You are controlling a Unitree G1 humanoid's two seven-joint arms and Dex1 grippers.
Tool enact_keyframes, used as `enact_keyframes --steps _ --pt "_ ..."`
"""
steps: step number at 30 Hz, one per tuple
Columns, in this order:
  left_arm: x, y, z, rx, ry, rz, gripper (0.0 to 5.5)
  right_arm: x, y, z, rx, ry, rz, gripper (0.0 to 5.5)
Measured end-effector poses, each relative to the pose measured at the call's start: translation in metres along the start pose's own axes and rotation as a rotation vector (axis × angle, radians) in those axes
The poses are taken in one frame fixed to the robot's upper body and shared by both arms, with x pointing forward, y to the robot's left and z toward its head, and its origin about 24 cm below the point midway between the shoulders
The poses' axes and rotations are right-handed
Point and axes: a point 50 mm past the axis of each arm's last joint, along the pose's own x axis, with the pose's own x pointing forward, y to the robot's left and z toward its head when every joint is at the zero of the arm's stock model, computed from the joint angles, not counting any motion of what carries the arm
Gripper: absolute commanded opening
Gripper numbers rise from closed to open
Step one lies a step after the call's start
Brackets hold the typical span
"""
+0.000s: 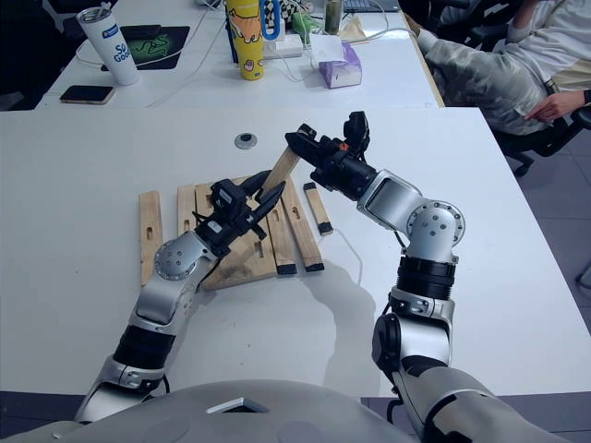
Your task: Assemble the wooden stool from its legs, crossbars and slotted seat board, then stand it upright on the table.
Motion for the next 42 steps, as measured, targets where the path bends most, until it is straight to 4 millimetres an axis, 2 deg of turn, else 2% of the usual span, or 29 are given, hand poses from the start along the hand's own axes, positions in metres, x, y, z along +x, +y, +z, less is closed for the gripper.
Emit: enact_keyframes --steps 1,7,9,11,14,16,19,26,30,34,42 --pt "0.000 0.000 0.000 0.000 0.000 0.000 1.69 0.000 0.000 0.000 -0.002 0.000 0.000 0.46" --pt "-0.004 0.005 -0.002 -0.011 0.007 0.036 2.56 0.000 -0.006 0.005 -0.053 -0.043 -0.055 0.44" --pt "-0.009 0.010 -0.003 -0.025 0.005 0.078 2.84 -0.002 -0.009 0.010 -0.100 -0.089 -0.104 0.44" --pt "-0.022 0.020 -0.005 -0.050 0.008 0.177 3.16 -0.008 -0.019 0.015 -0.201 -0.161 -0.207 0.44" --pt "-0.043 0.040 -0.010 -0.085 0.017 0.348 3.19 -0.019 -0.026 0.007 -0.311 -0.193 -0.283 0.44" --pt "-0.058 0.059 -0.009 -0.125 -0.005 0.502 3.19 -0.025 -0.029 -0.007 -0.361 -0.205 -0.312 0.44" --pt "-0.064 0.067 -0.015 -0.154 0.022 0.572 3.19 -0.022 -0.022 -0.021 -0.401 -0.231 -0.301 0.44" --pt "-0.060 0.065 -0.023 -0.167 0.117 0.555 2.02 -0.017 -0.016 -0.043 -0.432 -0.317 -0.346 0.44" --pt "-0.061 0.066 -0.021 -0.157 0.141 0.531 1.44 -0.003 -0.009 -0.059 -0.391 -0.325 -0.329 0.44" --pt "-0.062 0.069 -0.021 -0.151 0.164 0.519 0.85 0.004 -0.015 -0.063 -0.412 -0.310 -0.355 0.44" --pt "-0.062 0.073 -0.019 -0.138 0.165 0.550 0.82 0.013 -0.027 -0.073 -0.458 -0.287 -0.404 0.44"
